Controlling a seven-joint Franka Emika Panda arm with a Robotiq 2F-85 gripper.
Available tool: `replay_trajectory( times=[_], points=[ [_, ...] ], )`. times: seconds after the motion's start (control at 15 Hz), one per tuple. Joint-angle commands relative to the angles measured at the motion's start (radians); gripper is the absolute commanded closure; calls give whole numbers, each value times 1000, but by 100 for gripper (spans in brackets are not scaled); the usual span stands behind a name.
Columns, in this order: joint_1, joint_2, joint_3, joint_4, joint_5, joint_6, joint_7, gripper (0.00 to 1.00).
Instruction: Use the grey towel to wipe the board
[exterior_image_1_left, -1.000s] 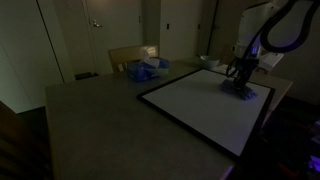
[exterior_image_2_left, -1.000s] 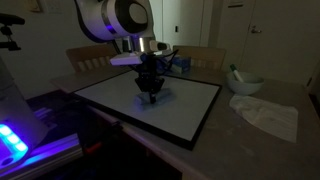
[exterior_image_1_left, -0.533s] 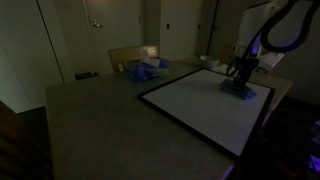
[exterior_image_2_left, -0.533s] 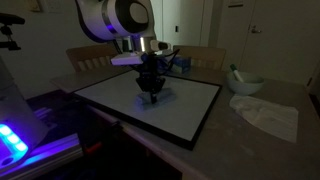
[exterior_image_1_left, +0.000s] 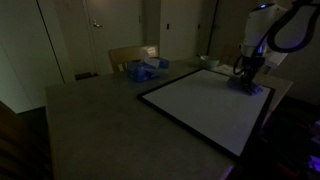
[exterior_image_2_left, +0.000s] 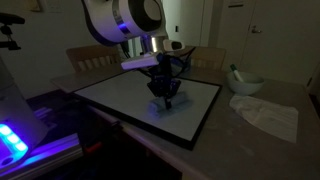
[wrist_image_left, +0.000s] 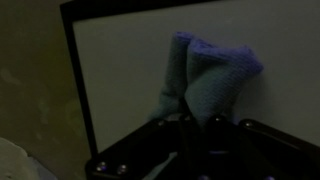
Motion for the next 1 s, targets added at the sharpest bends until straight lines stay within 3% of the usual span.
replay_trajectory(
  times=[0.0,0.33,0.53,0.73,0.93],
  points=[
    [-22,66,-24,22,-30,84,-17,98],
    [-142,95,40,12,45,182,-146,98],
    [-194,108,74,42,132,162,-269,98],
    [-118,122,-23,99,133,57,-293,98],
    [-122,144,-47,132,102,23,-305,98]
  ],
)
